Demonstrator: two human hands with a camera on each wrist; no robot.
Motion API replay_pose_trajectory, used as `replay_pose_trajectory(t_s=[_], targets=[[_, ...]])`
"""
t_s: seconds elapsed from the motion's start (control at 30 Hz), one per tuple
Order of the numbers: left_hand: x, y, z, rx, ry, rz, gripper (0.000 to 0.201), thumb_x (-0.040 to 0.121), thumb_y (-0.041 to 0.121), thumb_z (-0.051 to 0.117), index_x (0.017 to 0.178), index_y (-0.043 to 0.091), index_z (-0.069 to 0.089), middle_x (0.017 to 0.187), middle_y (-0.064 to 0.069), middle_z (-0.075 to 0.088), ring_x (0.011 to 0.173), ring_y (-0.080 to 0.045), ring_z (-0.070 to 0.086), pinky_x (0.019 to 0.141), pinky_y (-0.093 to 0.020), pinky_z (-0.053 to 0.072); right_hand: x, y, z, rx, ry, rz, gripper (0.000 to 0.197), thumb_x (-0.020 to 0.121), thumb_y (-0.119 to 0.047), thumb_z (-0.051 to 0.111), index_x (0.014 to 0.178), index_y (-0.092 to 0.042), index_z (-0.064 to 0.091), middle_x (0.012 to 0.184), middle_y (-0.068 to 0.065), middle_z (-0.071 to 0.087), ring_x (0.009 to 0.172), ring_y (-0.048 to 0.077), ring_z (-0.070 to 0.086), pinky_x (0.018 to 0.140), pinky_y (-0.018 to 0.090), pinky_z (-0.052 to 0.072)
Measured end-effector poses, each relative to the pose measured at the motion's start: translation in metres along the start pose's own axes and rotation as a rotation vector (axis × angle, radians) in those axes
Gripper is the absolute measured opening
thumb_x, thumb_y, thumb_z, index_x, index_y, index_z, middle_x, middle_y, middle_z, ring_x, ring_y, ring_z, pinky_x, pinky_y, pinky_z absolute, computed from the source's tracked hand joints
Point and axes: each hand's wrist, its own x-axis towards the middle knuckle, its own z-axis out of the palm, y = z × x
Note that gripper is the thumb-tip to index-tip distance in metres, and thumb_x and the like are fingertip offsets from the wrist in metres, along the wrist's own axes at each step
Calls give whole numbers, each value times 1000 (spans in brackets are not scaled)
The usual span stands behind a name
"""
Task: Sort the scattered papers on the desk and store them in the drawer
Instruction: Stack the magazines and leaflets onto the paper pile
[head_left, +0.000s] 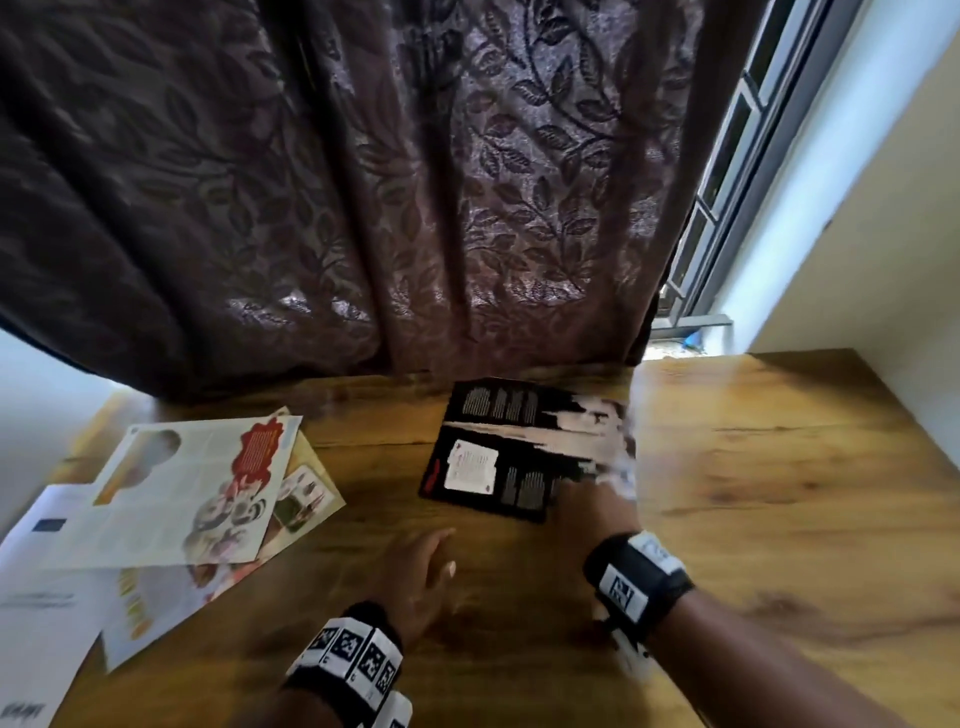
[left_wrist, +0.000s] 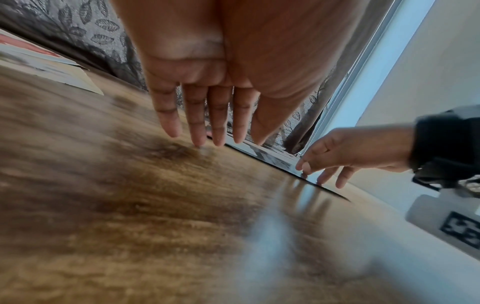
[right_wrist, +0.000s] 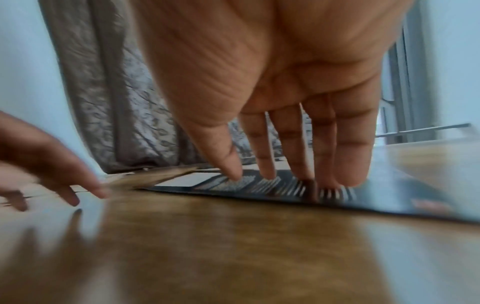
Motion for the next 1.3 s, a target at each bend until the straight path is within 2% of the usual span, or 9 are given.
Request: replay_pose_trajectory(t_s=[0.23, 0.33, 0.47, 0.6, 0.73, 0.9, 1.07, 1.17, 1.3], targets=[[12, -18, 7, 236, -137, -183, 109, 80, 67, 57, 153, 31, -15, 161, 4, -21, 149, -28, 3, 115, -53, 25, -57, -62, 20, 278, -264, -380, 30, 97, -37, 48, 113, -17, 65, 108, 11, 69, 96, 32, 66, 79, 38, 55], [12, -30, 1, 436, -278, -171, 113, 82, 58, 64, 152, 30, -20, 159, 3, -29, 149, -31, -12, 118, -55, 17, -59, -75, 24, 345, -331, -493, 30, 96, -34, 53, 114, -17, 71, 110, 8, 71, 98, 27, 66, 82, 38, 55], [8, -50, -10, 472, -403, -104, 137, 58, 77, 69, 151, 31, -21, 158, 9, -29, 149, -25, -18, 119, -57, 6, -45, -81, 29, 405, -174, -502, 38, 92, -35, 60, 126, -20, 62, 125, 4, 63, 113, 21, 59, 95, 39, 51], [2, -57, -28, 471, -396, -11, 138, 57, 66, 80, 154, 31, -11, 162, 9, -13, 150, -22, -10, 121, -53, 6, -25, -112, 44, 277, -211, -602, 88, 86, -53, 64, 157, -25, 19, 165, -2, 16, 151, 23, 16, 120, 49, 25], [8, -71, -32, 537, -429, 56, 141, 56, 74, 75, 153, 27, -17, 156, 12, -26, 150, -21, -15, 121, -52, 7, -27, -118, 66, -3, -251, -543, 129, 72, -76, 66, 156, -24, -17, 166, 0, -19, 151, 25, -19, 121, 56, -7], [16, -86, -31, 519, -479, 103, 150, 44, 88, 65, 137, 34, -39, 153, 12, -36, 147, -19, -21, 120, -55, 6, -49, -65, 77, -117, -258, -355, 146, 45, -103, 41, 150, -30, -31, 156, -8, -40, 144, 26, -36, 114, 61, -20], [18, -100, -24, 434, -438, 152, 145, 21, 104, 39, 119, 49, -53, 150, 17, -38, 145, -17, -24, 119, -57, 7, -75, -12, 74, -79, -299, -225, 141, 53, -95, 53, 146, -38, -35, 149, -15, -49, 139, 25, -43, 111, 68, -19], [19, -100, -24, 439, -431, 142, 148, 23, 102, 47, 118, 49, -53, 150, 18, -37, 146, -16, -23, 119, -57, 8, -77, -6, 75, -67, -332, -231, 144, 52, -93, 59, 144, -39, -37, 147, -15, -51, 139, 26, -44, 111, 70, -17], [20, -97, -25, 487, -446, 114, 150, 32, 96, 59, 124, 44, -48, 149, 18, -38, 146, -15, -22, 120, -56, 8, -72, -5, 75, -107, -344, -235, 149, 63, -57, 83, 136, -44, -45, 143, -15, -55, 137, 28, -45, 110, 70, -18]])
